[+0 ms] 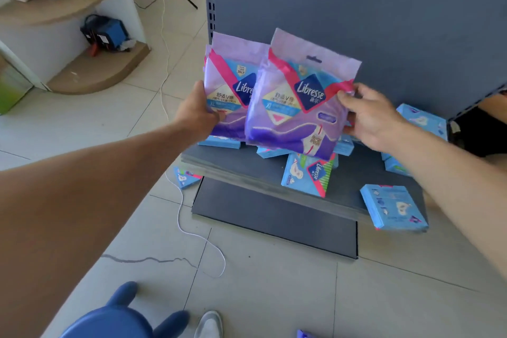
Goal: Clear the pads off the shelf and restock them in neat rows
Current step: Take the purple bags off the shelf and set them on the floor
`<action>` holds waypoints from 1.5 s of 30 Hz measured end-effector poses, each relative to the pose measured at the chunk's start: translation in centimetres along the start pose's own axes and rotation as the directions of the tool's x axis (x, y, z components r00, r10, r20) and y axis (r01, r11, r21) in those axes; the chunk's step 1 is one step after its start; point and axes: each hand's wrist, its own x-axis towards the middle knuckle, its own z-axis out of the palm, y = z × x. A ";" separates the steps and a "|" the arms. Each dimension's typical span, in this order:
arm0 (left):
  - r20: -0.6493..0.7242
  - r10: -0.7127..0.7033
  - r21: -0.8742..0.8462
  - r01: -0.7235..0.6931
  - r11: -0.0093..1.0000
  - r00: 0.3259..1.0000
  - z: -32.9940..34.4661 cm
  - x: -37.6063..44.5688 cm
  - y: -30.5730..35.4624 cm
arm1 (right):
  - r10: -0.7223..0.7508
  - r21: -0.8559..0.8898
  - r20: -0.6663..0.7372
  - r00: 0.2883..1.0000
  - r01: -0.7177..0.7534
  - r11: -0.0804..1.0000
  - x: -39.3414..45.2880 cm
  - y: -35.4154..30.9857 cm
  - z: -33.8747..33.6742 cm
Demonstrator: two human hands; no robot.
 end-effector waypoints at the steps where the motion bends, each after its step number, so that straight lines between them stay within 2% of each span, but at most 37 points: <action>1: 0.045 0.014 -0.033 -0.013 0.999 0.999 1.0 -0.7 0.0 | 0.027 0.015 0.021 0.999 -0.028 1.000 -0.8 0.8 0.6; 4: 0.168 0.037 -0.036 -0.031 0.999 0.985 4.4 -1.3 -2.3 | 0.081 0.052 0.058 0.995 -0.084 0.995 -2.6 3.3 1.4; 7: 0.247 -0.007 -0.051 0.020 0.998 0.969 6.3 -5.1 -1.3 | 0.124 0.105 0.046 0.991 -0.128 0.986 -4.2 6.0 0.4; 9: 0.364 -0.033 -0.106 0.077 0.991 0.931 7.3 -6.7 -1.1 | 0.145 0.153 0.018 0.989 -0.146 0.977 -5.5 7.7 -0.3; 12: 0.574 -0.040 -0.056 0.088 0.994 0.818 7.7 -8.8 -0.2 | 0.169 0.203 -0.094 0.981 -0.148 0.968 -7.8 10.2 -0.6; 15: 0.711 -0.172 0.103 0.141 0.985 0.682 7.5 -10.1 0.2 | 0.192 0.190 -0.235 0.953 -0.148 0.971 -10.0 12.4 -1.0; 18: 0.820 -0.173 0.012 0.286 0.958 0.545 7.8 -11.3 1.4 | 0.211 0.238 -0.353 0.912 -0.130 0.962 -12.8 14.4 -1.8; 20: 0.869 -0.157 0.010 0.300 0.954 0.469 8.7 -12.4 1.8 | 0.228 0.229 -0.419 0.879 -0.141 0.963 -14.9 15.9 -2.4; 21: 0.870 -0.152 0.046 0.229 0.972 0.469 9.5 -12.9 1.6 | 0.239 0.226 -0.449 0.861 -0.150 0.962 -16.1 16.7 -2.7; 23: 0.839 -0.113 0.116 0.028 0.993 0.532 11.4 -14.5 1.3 | 0.250 0.224 -0.517 0.819 -0.152 0.963 -18.8 18.0 -3.0; 25: 0.814 -0.037 0.105 -0.084 0.991 0.580 13.1 -16.0 0.7 | 0.218 0.203 -0.587 0.780 -0.119 0.972 -21.6 18.9 -2.9; 27: 0.811 0.044 0.078 -0.182 0.980 0.584 14.4 -17.7 0.6 | 0.182 0.214 -0.634 0.752 -0.055 0.975 -24.6 19.7 -3.1; 30: 0.840 0.071 0.096 -0.276 0.956 0.538 16.5 -19.3 -0.4 | 0.166 0.228 -0.573 0.802 -0.039 0.973 -29.1 20.8 -3.2; 34: 0.828 0.074 0.208 -0.429 0.879 0.555 19.9 -22.9 -1.0 | 0.120 0.198 -0.521 0.845 -0.017 0.980 -34.9 24.3 -3.4; 36: 0.849 0.096 0.209 -0.496 0.843 0.520 21.5 -26.1 -1.5 | 0.171 0.196 -0.570 0.803 -0.069 0.978 -37.8 26.7 -2.7; 39: 0.879 0.129 0.196 -0.595 0.779 0.458 23.8 -30.2 -3.1 | 0.251 0.163 -0.689 0.680 -0.192 0.968 -41.3 30.8 -1.2; 41: 0.907 0.137 0.185 -0.670 0.719 0.398 25.2 -32.4 -4.8 | 0.236 0.107 -0.735 0.635 -0.236 0.966 -43.4 33.5 -0.1; 45: 0.964 0.071 0.165 -0.784 0.599 0.257 27.9 -35.3 -7.7 | 0.167 0.040 -0.789 0.591 -0.222 0.974 -46.2 38.7 1.1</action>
